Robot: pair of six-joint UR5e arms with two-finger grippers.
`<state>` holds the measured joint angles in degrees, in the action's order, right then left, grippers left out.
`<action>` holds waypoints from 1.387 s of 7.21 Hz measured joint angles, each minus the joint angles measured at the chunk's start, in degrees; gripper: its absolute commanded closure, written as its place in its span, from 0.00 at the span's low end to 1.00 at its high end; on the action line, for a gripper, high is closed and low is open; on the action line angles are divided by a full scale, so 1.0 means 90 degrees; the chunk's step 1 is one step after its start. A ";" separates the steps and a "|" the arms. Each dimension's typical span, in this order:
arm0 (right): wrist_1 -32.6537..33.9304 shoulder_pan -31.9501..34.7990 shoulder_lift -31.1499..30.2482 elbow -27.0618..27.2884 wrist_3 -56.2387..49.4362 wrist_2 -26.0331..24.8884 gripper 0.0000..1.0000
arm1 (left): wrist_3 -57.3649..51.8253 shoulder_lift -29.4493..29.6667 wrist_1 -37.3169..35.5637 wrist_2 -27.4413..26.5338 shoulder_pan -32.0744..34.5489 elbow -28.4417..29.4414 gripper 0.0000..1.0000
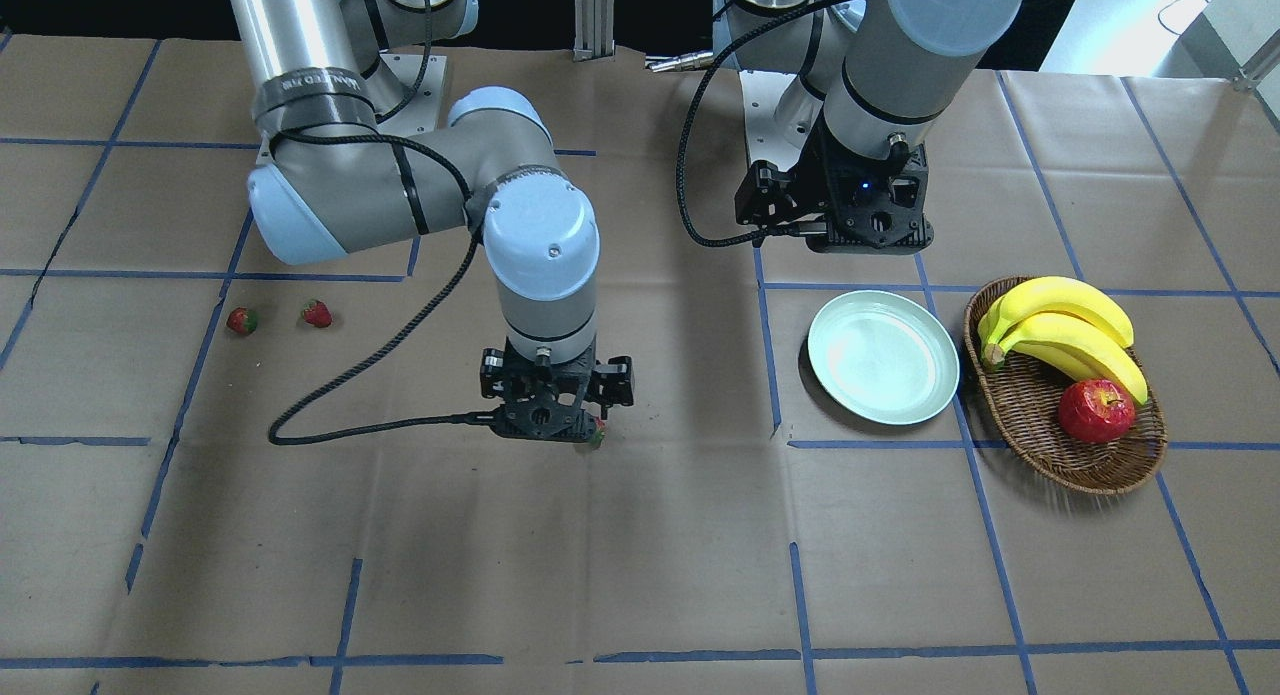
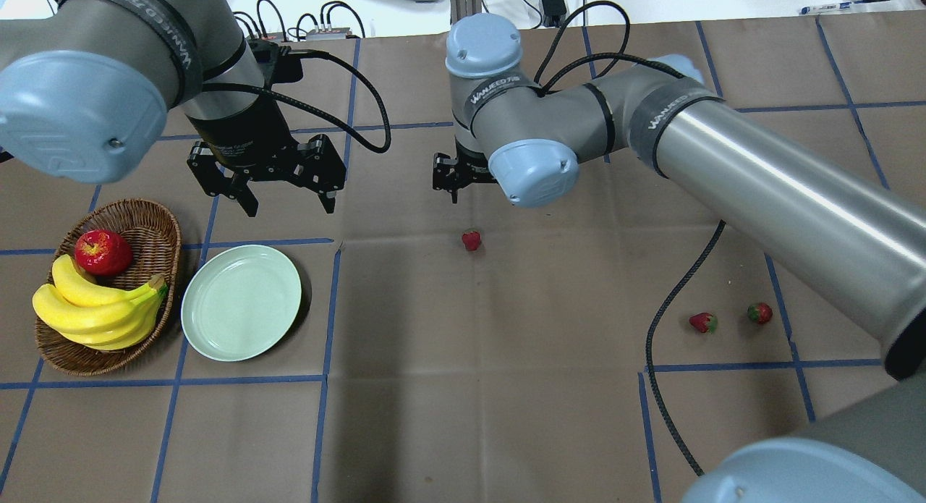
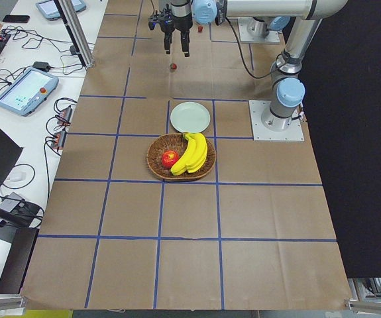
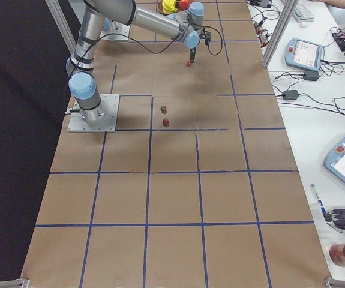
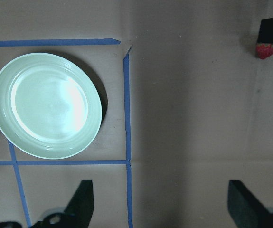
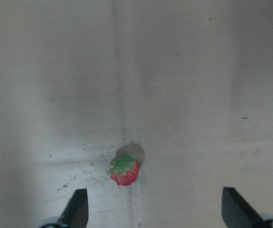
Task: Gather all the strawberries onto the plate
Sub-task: 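Move the left gripper toward the center strawberry while the right gripper returns to the strawberries, then grasp the center strawberry with the left gripper while the right gripper grasps another strawberry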
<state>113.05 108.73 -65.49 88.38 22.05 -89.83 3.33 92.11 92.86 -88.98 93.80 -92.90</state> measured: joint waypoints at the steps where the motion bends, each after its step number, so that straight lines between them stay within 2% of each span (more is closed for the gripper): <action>1: -0.0425 -0.0322 -0.0350 0.0025 -0.0448 -0.0067 0.00 | -0.0003 0.0011 0.0006 -0.0021 0.0007 -0.0005 0.00; 3: -0.1046 -0.1037 -0.1153 0.0483 -0.1385 -0.0124 0.00 | 0.0020 0.0087 0.0004 -0.0039 0.0000 -0.0166 0.00; 6: -0.1012 -0.2514 -0.2753 0.2235 -0.3230 -0.0119 0.00 | 0.0053 0.0858 -0.0815 0.0014 -0.0014 -0.0620 0.00; 8: -0.0105 -0.3381 -0.3520 0.3809 -0.4235 -0.0074 0.00 | 0.0205 0.1705 -0.1893 0.0073 0.0182 -0.0536 0.00; 10: 0.1408 -0.3580 -0.3529 0.5099 -0.4438 -0.0021 0.00 | 0.0597 0.2398 -0.3073 0.0060 0.0676 -0.0321 0.00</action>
<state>125.73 76.51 -97.25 134.27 -17.89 -90.02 8.70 113.69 65.20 -88.43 99.89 -95.79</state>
